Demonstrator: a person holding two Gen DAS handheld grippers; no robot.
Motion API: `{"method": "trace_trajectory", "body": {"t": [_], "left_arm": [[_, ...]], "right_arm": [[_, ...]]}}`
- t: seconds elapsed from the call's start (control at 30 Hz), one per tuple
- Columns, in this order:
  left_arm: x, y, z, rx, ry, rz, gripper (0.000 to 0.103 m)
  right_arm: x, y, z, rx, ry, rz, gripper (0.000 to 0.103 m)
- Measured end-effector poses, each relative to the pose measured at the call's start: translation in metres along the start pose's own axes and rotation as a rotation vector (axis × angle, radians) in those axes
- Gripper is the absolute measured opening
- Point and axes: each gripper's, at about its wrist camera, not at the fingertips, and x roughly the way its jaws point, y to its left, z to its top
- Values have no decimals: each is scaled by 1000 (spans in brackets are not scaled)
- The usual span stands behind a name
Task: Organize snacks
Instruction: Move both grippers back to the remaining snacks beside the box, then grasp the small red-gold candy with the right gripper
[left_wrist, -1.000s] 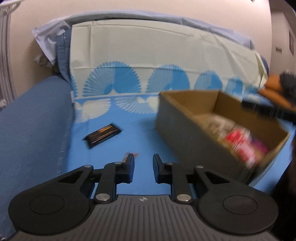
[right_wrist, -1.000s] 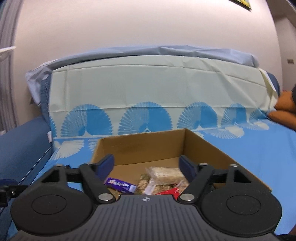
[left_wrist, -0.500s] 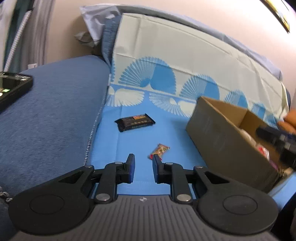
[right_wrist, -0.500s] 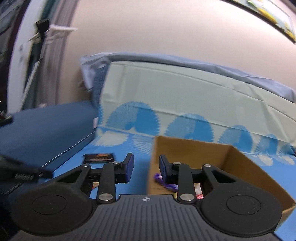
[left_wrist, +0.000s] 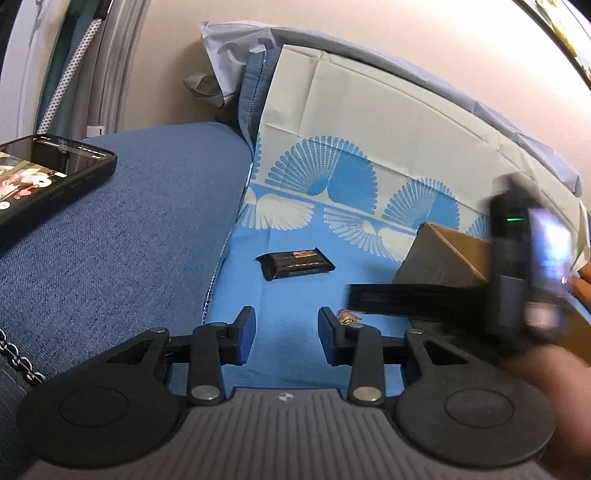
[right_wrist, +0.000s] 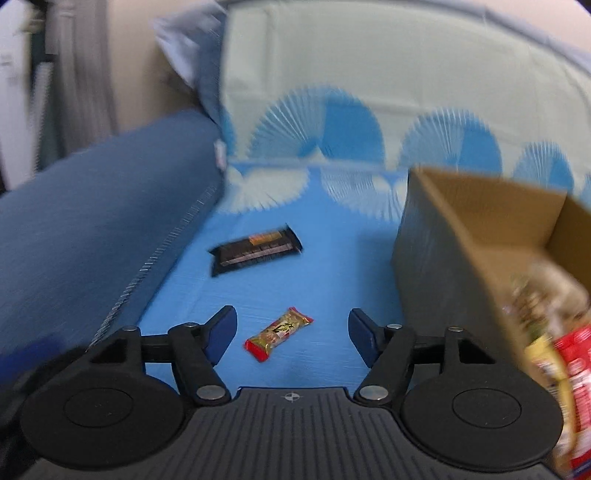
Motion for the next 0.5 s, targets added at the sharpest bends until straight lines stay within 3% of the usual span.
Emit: {"method": "trace_trajectory", "body": {"t": [0.2, 0.3, 0.33, 0.5], "left_arm": [[-2, 2, 0, 0, -9, -21, 41], [-1, 2, 0, 8, -8, -27, 41], [-2, 2, 0, 10, -8, -29, 41], [-4, 2, -1, 8, -8, -34, 41]], "right_arm": [[64, 10, 2, 49, 152, -49, 71], [86, 19, -3, 1, 242, -65, 51], [84, 21, -3, -17, 220, -66, 23], [65, 22, -10, -107, 211, -44, 20]]}}
